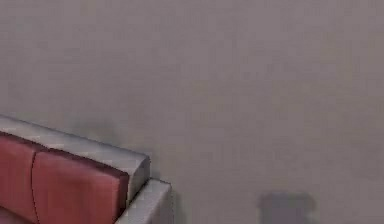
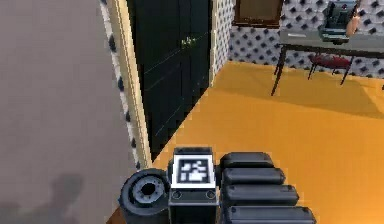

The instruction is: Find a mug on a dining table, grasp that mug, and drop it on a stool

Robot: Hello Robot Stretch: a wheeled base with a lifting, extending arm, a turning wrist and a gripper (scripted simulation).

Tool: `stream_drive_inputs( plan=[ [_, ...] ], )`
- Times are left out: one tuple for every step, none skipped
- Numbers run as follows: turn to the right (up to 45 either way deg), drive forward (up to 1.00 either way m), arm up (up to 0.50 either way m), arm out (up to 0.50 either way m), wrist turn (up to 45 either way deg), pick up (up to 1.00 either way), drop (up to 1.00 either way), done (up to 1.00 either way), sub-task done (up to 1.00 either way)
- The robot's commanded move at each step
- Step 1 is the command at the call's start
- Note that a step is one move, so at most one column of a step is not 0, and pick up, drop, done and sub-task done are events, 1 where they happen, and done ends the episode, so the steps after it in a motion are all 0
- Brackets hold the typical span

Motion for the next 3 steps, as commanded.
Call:
stream_drive_inputs(
  plan=[
    [45.0,0.00,0.00,0.00,0.0,0.00,0.00,0.00,0.00],
    [45.0,0.00,0.00,0.00,0.0,0.00,0.00,0.00,0.00],
    [45.0,0.00,0.00,0.00,0.0,0.00,0.00,0.00,0.00]
  ],
)
